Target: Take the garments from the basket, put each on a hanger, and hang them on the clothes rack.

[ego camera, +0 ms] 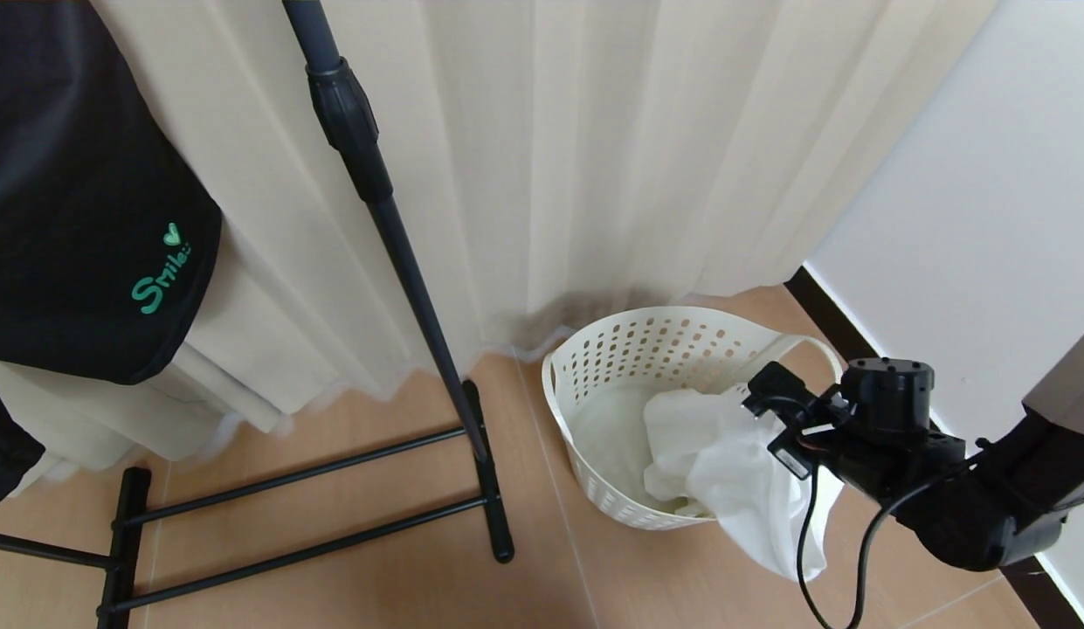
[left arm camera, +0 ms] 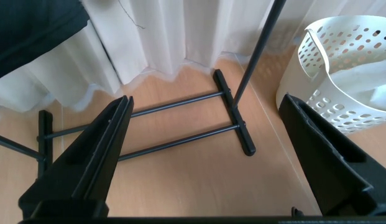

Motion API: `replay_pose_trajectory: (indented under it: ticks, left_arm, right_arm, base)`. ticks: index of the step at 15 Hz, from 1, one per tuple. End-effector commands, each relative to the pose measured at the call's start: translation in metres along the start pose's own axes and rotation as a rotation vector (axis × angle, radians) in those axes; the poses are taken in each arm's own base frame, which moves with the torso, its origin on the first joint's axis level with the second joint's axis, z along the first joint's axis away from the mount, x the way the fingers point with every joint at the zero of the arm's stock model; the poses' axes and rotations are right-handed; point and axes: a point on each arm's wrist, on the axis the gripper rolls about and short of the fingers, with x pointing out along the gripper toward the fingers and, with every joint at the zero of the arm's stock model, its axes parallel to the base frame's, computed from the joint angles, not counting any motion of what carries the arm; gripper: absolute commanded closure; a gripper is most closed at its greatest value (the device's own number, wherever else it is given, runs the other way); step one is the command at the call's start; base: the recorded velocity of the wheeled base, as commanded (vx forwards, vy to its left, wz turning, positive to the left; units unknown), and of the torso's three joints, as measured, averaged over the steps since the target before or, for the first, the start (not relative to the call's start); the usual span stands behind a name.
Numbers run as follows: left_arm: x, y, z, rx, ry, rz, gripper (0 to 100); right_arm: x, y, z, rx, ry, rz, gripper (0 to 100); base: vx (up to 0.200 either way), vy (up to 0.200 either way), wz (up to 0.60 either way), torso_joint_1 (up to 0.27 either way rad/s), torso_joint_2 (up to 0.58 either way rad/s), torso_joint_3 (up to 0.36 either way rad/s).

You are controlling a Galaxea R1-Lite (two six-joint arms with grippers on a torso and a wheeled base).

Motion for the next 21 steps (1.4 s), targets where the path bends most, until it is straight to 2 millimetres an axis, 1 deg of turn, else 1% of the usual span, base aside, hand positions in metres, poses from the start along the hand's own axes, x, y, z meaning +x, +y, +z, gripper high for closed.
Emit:
replay_pose_trajectory:
  ticks: [1, 2, 4, 7, 8, 9, 11, 12, 14, 21]
  left_arm:
    - [0.0, 0.0, 0.0, 0.0, 0.001, 0.0, 0]
    - [0.0, 0.0, 0.0, 0.0, 0.001, 0.0, 0]
    - [0.0, 0.0, 0.0, 0.0, 0.001, 0.002, 0]
    - [0.0, 0.0, 0.0, 0.0, 0.001, 0.0, 0]
    - [0.0, 0.0, 0.0, 0.0, 0.001, 0.0, 0]
    - [0.0, 0.0, 0.0, 0.003, 0.001, -0.002, 0]
    - [0.0, 0.0, 0.0, 0.003, 0.001, -0.002, 0]
    - [0.0, 0.0, 0.0, 0.003, 0.001, -0.002, 0]
    - [0.0, 0.0, 0.0, 0.003, 0.001, -0.002, 0]
    - [0.0, 0.0, 0.0, 0.003, 0.001, -0.003, 0]
  right_arm:
    - [-0.047, -0.01, 0.003, 0.074, -0.083, -0.041, 100]
    - [-0.068, -0.017, 0.003, 0.105, -0.125, -0.067, 100]
    - [-0.107, -0.031, 0.023, 0.199, -0.265, -0.103, 100]
    - [-0.156, -0.05, 0.052, 0.347, -0.482, -0.127, 100]
    - [-0.169, -0.056, 0.059, 0.391, -0.537, -0.122, 100]
    - [-0.188, -0.062, 0.066, 0.444, -0.593, -0.105, 100]
    - [-0.226, -0.07, 0.064, 0.518, -0.645, -0.04, 100]
    - [-0.233, -0.073, 0.066, 0.518, -0.645, -0.025, 100]
    - [-0.238, -0.073, 0.063, 0.511, -0.624, -0.004, 100]
    - [-0.235, -0.071, 0.063, 0.509, -0.61, 0.001, 100]
  base:
    - [0.0, 0.0, 0.0, 0.0, 0.0, 0.0]
    - [0.0, 0.0, 0.0, 0.0, 0.0, 0.0]
    - [0.0, 0.0, 0.0, 0.0, 0.0, 0.0]
    - [0.0, 0.0, 0.0, 0.0, 0.0, 0.0]
    - [0.0, 0.0, 0.0, 0.0, 0.0, 0.0]
    - [0.0, 0.0, 0.0, 0.0, 0.0, 0.0]
    - [0.0, 0.0, 0.0, 0.0, 0.0, 0.0]
    - [0.0, 0.0, 0.0, 0.0, 0.0, 0.0]
    - [0.0, 0.0, 0.0, 0.0, 0.0, 0.0]
    - [0.0, 0.0, 0.0, 0.0, 0.0, 0.0]
